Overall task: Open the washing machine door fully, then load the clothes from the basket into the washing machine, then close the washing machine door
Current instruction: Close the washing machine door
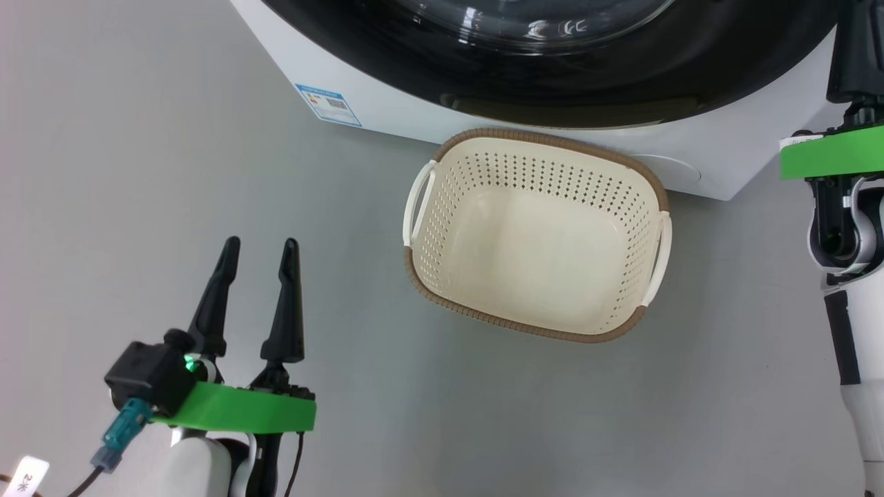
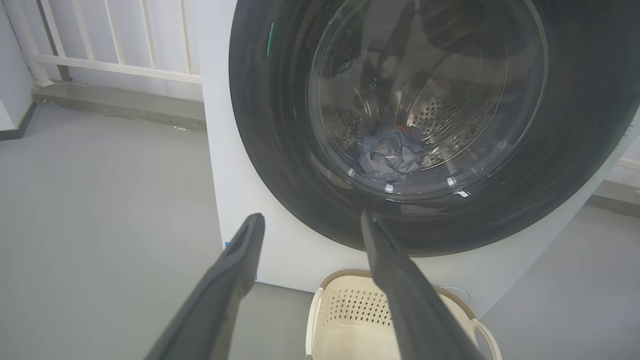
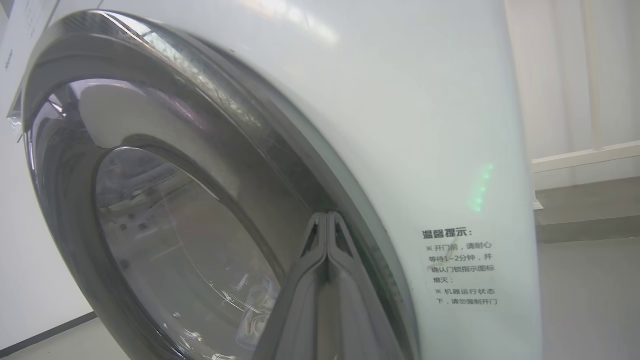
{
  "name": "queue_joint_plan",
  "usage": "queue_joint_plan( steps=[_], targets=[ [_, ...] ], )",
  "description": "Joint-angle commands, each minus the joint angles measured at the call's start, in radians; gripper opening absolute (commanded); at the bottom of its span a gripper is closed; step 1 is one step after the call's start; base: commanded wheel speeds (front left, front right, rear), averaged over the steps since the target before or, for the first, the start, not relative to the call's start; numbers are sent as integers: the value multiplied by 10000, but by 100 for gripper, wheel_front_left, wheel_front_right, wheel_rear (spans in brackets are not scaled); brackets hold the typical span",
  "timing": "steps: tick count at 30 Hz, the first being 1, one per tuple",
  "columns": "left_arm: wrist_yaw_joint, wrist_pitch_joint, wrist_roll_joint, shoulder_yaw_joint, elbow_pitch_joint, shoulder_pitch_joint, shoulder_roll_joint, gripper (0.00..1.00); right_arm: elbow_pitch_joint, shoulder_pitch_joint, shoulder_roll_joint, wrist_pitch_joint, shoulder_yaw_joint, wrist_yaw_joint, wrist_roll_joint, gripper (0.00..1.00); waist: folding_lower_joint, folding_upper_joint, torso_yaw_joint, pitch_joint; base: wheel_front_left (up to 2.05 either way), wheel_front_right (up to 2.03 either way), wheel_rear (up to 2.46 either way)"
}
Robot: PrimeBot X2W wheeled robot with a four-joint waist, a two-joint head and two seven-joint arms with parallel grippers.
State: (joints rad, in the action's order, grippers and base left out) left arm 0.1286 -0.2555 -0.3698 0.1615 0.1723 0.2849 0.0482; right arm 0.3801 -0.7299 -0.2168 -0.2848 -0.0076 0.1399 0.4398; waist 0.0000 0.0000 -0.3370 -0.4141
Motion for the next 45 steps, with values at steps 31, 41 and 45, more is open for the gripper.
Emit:
queue_joint_plan(
  steps=[31,41,45],
  targets=[
    [21,-63,428,-1370,825,-1412,910,100,-555,4359,819,230,1500,-92,62,100,0,0,2104,2580,0,0,0],
    [21,-63,531,-1514,933,-1784,1122,100,-711,5306,743,230,1317,-92,49,100,0,0,2680,3093,0,0,0],
    [21,-63,563,-1542,937,-1998,1170,100,-762,5582,707,230,1219,-92,45,100,0,0,2905,3291,0,0,0]
  ],
)
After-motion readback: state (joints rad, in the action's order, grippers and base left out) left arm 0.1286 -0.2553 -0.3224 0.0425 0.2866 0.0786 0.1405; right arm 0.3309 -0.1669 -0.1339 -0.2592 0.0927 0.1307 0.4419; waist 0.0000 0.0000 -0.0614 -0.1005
